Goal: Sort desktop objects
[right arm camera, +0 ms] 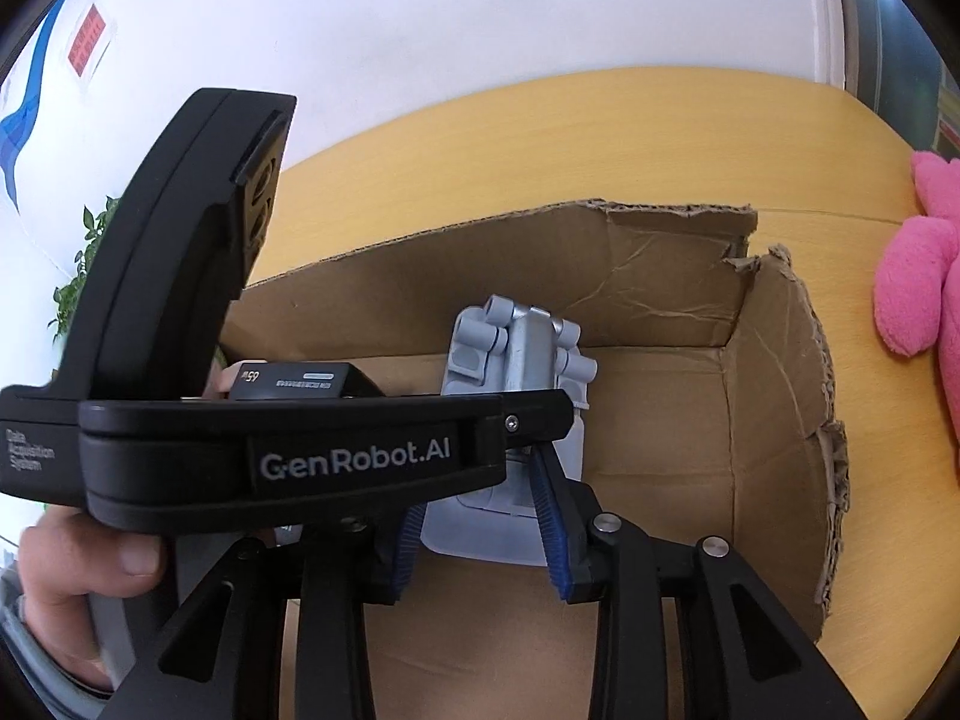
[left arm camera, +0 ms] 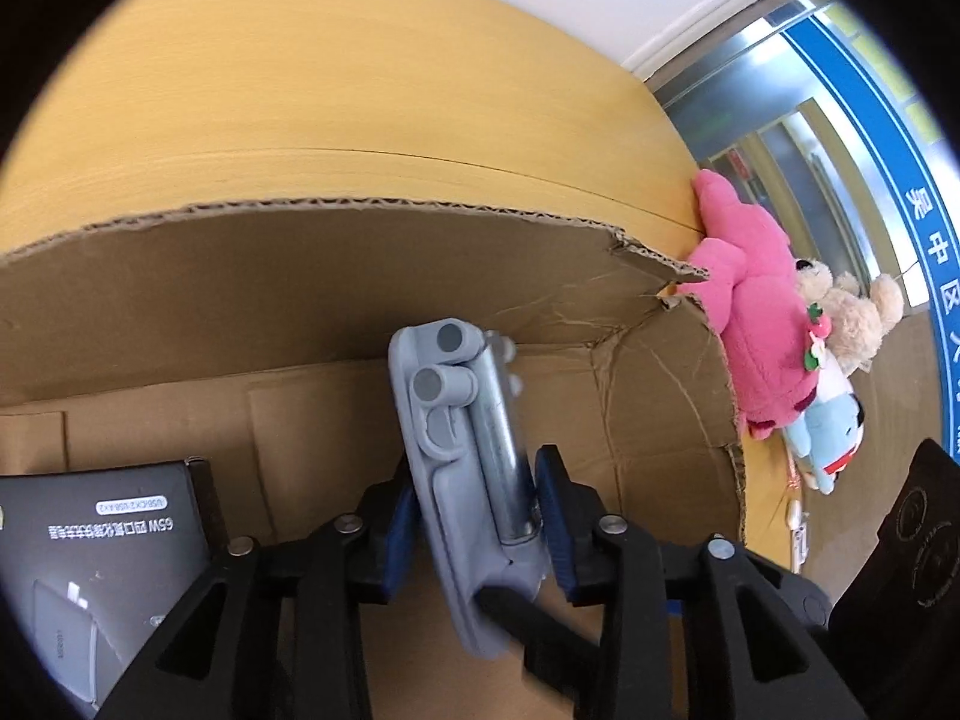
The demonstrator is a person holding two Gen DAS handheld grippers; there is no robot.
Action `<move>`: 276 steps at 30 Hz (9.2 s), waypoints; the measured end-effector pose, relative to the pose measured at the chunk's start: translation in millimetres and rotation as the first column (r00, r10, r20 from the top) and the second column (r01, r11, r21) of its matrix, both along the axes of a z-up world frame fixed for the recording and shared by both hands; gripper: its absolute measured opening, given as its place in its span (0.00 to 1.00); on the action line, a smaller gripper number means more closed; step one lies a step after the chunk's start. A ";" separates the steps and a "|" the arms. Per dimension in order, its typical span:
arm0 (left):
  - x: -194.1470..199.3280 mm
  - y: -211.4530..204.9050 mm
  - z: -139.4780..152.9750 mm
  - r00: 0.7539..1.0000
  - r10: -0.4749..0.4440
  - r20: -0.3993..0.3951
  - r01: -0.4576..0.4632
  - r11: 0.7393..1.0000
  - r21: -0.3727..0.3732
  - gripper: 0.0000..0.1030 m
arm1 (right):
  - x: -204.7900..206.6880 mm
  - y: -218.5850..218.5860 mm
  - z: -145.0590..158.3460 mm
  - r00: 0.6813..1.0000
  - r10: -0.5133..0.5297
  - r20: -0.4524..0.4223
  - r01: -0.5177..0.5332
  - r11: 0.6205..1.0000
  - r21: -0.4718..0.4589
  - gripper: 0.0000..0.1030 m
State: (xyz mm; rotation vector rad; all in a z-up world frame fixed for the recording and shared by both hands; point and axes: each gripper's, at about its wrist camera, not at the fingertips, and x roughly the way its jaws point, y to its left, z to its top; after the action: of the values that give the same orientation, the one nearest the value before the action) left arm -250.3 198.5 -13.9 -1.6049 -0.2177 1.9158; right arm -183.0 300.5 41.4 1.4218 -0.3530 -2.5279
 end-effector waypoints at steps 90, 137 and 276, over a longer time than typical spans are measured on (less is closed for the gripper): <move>353.3 -146.8 -3.5 0.974 0.127 -0.185 -0.106 0.987 0.119 0.80 | 358.8 -45.5 -31.4 0.965 0.261 0.017 -0.261 0.963 0.066 0.72; 384.1 -131.2 23.8 0.959 0.058 -0.277 -0.019 0.990 0.141 0.14 | 383.4 -59.0 -4.6 0.966 0.245 -0.079 -0.242 0.969 0.051 0.48; 343.0 -176.1 144.4 0.608 0.231 -0.759 -0.398 0.917 -0.040 0.80 | 298.1 -63.0 97.0 0.937 0.046 -0.346 0.050 0.963 0.264 0.99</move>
State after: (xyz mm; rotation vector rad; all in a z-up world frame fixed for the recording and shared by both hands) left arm 92.7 22.5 130.5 -0.7731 0.0588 2.7953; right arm 115.1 237.5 138.4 1.0096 0.0562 -2.8433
